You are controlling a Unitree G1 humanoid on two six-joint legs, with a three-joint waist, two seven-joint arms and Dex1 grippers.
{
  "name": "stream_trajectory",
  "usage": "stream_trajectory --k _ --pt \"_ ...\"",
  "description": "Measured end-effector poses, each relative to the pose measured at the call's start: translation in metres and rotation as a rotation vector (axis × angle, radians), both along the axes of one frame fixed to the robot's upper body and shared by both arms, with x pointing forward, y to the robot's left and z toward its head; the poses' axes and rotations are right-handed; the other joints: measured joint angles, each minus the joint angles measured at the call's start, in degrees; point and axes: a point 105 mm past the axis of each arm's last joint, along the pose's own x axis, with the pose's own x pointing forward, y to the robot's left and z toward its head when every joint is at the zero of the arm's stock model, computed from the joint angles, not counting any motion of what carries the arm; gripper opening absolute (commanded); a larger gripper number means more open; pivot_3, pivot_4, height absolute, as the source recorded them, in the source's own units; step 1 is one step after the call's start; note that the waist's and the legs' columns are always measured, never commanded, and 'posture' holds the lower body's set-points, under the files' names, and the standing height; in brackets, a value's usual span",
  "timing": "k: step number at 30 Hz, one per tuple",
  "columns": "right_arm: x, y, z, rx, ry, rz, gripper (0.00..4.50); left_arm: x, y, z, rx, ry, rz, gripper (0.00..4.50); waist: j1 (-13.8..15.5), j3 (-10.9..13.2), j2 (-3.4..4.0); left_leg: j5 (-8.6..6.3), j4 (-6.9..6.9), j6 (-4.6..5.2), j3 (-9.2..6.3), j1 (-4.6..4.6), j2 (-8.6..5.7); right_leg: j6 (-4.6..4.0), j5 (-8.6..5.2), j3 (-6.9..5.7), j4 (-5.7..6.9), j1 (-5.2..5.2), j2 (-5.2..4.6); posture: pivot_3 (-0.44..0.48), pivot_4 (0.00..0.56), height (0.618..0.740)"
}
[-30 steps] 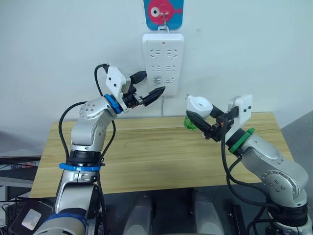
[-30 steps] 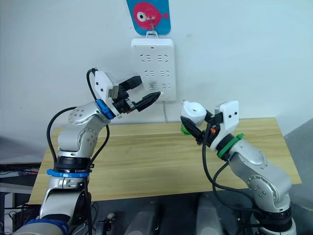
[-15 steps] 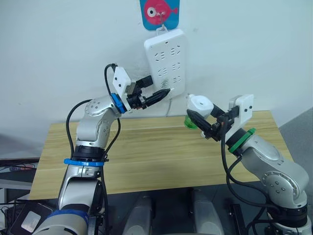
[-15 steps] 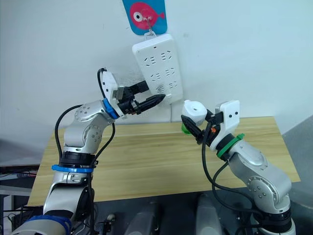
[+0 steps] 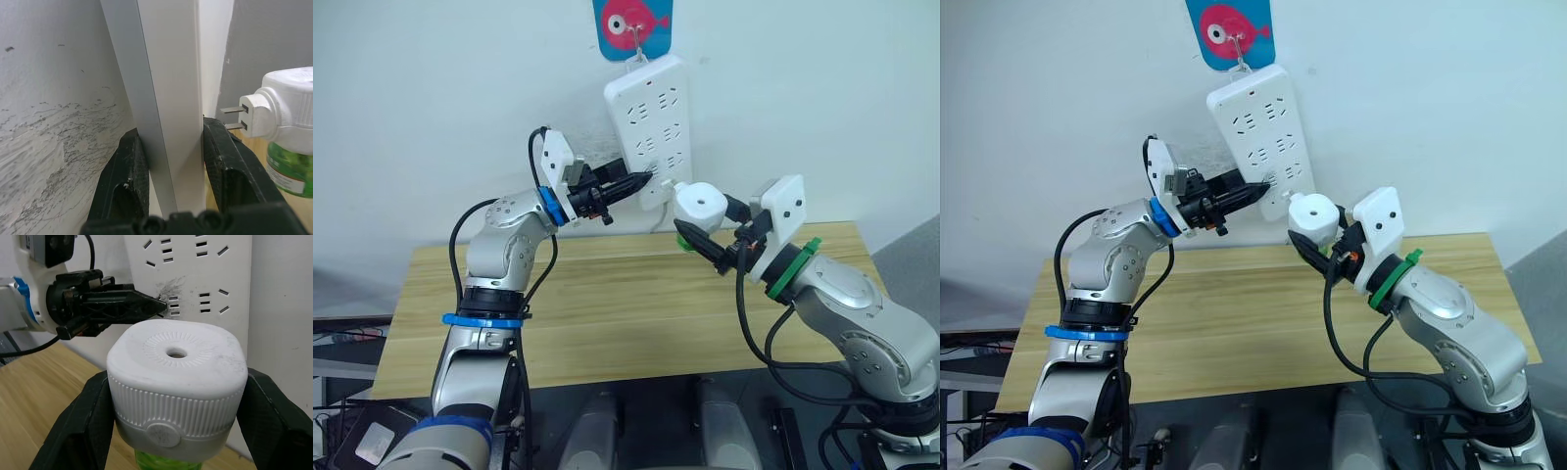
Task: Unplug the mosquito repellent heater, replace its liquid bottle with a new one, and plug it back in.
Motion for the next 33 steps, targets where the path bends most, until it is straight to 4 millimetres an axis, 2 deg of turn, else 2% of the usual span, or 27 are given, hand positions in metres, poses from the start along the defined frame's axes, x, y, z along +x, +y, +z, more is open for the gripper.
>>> stream_trajectory --k 4,10,20,33 --pt "0.002 0.003 0.007 0.021 -0.022 0.011 3.08 0.0 0.001 0.0 0.003 0.007 -0.005 1.28 0.01 -0.02 -0.02 0.0 0.0 0.0 -0.03 0.0 0.01 0.0 0.0 -0.02 0.0 0.0 0.0 -0.047 0.233 0.74" --pt "0.006 0.005 0.009 0.054 -0.016 0.011 3.08 -0.001 0.001 0.0 0.004 0.011 -0.01 1.28 0.02 -0.02 -0.01 0.0 -0.01 0.0 -0.03 0.0 0.0 0.0 0.0 -0.02 -0.01 0.0 0.0 -0.046 0.242 0.74" --pt "0.016 -0.004 0.004 0.025 -0.03 -0.045 3.08 -0.001 0.0 0.0 0.006 0.014 -0.014 1.28 0.01 -0.02 -0.01 0.0 -0.01 0.0 -0.03 0.0 0.0 0.0 0.0 -0.01 0.0 0.0 0.0 -0.045 0.245 0.74" --pt "0.018 0.001 0.011 0.049 -0.052 -0.034 3.08 -0.003 0.001 -0.001 0.011 0.013 -0.012 1.28 -0.07 -0.02 -0.01 0.0 -0.01 0.0 -0.02 0.0 0.0 0.0 0.0 -0.01 0.0 -0.03 0.0 -0.039 0.255 0.74"
